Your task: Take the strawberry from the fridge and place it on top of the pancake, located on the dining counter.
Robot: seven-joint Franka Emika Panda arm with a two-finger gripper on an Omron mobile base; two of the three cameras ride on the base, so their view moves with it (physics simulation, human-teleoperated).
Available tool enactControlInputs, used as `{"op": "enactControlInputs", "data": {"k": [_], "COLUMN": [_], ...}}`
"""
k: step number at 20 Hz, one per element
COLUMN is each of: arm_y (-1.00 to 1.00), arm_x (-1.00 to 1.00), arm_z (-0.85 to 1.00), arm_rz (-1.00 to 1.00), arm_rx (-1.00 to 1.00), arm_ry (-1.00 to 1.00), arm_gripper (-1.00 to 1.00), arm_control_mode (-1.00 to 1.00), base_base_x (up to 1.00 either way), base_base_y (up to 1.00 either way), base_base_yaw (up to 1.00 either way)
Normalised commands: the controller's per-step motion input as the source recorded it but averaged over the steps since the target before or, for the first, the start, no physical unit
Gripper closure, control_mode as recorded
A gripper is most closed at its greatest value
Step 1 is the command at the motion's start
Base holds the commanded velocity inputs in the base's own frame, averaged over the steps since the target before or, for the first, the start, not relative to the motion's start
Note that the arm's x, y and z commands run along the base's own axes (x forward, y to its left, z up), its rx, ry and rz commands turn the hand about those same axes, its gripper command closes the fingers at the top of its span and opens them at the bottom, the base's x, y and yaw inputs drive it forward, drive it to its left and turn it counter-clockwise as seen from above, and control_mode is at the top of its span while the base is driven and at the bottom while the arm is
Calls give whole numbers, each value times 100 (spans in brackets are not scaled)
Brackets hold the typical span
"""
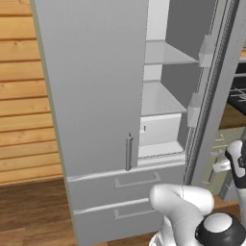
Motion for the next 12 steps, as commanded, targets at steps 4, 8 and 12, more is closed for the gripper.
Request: {"op": "enactControlInputs", "data": {"k": [4,8,12], "arm_y": [-55,-35,-4], "arm_x": [-20,-25,-54], "arm_z": [16,48,60], "arm_rz": [0,-2,-10], "arm_rx": [8,0,-8], "arm_ry": [-6,2,12], "arm_gripper": [-100,-100,-100], "arm_control_mode": [-100,-100,-100], "base_base_x": [0,0,0], "base_base_y": [0,0,0], "base_base_yaw": [0,0,0]}}
